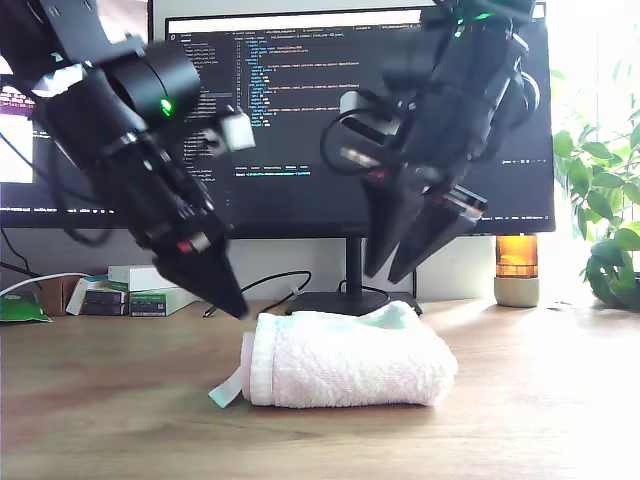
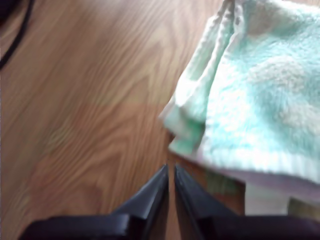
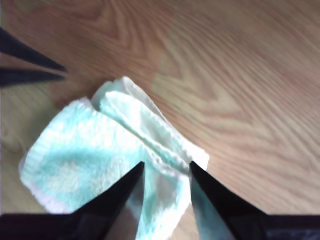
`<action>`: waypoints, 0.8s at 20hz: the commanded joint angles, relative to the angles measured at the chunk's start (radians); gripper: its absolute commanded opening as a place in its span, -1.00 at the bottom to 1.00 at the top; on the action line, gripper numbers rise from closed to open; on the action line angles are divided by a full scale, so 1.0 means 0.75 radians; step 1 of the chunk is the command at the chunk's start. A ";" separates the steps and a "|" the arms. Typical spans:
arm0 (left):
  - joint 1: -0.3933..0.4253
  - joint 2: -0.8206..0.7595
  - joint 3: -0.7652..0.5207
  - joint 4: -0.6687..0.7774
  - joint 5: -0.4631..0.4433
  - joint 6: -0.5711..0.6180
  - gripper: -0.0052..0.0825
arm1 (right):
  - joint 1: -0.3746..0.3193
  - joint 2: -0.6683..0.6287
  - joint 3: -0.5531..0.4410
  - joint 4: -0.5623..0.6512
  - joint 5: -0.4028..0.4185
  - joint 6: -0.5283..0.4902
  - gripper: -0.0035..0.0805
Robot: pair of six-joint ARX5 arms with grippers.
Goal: Fold the tea towel to a neat square and place it to the right
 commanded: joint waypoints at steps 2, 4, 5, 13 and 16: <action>0.038 -0.109 0.009 -0.039 0.028 -0.094 -0.87 | -0.007 -0.015 0.019 -0.014 -0.002 -0.056 -0.93; 0.052 -0.184 0.009 -0.071 0.085 -0.094 -0.87 | -0.002 -0.050 0.018 -0.020 0.003 -0.081 -0.94; 0.056 -0.223 0.009 -0.087 0.103 -0.115 -0.87 | -0.001 -0.074 0.017 -0.019 0.003 -0.086 -0.94; 0.079 -0.519 -0.121 -0.142 0.340 -0.200 -0.88 | 0.016 -0.375 -0.173 0.253 0.049 -0.143 -0.94; 0.113 -0.665 -0.256 -0.071 0.411 -0.247 -0.88 | 0.017 -0.516 -0.379 0.408 -0.016 -0.215 -0.94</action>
